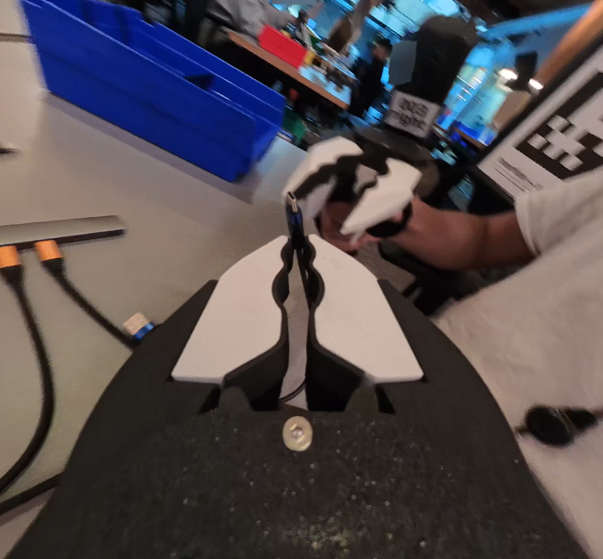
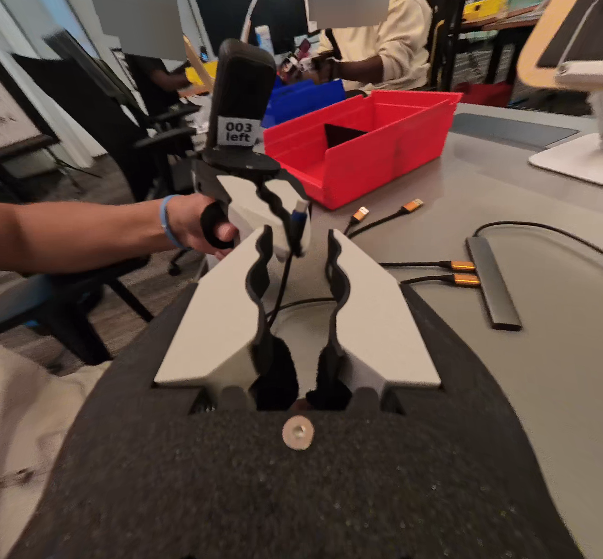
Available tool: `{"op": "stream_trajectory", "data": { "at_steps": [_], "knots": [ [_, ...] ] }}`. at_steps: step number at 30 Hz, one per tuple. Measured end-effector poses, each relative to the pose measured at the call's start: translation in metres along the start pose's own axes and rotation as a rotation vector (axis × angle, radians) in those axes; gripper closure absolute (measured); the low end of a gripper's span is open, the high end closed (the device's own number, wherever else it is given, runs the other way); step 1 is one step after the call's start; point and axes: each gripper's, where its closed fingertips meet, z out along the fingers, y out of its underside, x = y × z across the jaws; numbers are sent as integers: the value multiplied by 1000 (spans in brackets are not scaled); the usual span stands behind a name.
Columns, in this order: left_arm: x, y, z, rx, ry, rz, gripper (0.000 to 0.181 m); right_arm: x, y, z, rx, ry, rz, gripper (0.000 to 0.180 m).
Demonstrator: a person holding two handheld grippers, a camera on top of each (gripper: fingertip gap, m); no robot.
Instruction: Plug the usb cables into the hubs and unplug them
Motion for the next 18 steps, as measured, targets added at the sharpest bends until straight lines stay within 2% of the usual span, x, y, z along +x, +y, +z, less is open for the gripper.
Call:
{"op": "stream_trajectory", "data": {
  "at_steps": [4, 6, 8, 11, 12, 13, 16, 18],
  "knots": [
    [24, 17, 9, -95, 127, 35, 176, -15, 12, 2, -38, -137, 52, 152],
    [25, 23, 13, -121, 122, 41, 176, -20, 18, 2, -62, -178, 41, 171],
    [16, 20, 15, -96, 64, 30, 175, -10, 16, 2, -51, -115, 38, 172],
    [-5, 11, 15, -43, -138, 122, 173, 19, 5, 0, 25, 30, 179, 173],
    [-15, 8, 14, -31, -251, 209, 160, 29, 2, -2, 61, 70, 273, 173],
    [-23, 4, 12, -18, -370, 306, 155, 39, -1, -5, 100, 101, 387, 173],
    [-29, -6, 13, 18, -607, 515, 141, 49, -7, -9, 237, 55, 755, 173],
    [-27, -6, 19, 6, -679, 574, 142, 53, -6, -10, 311, 19, 974, 174]
  ]
}}
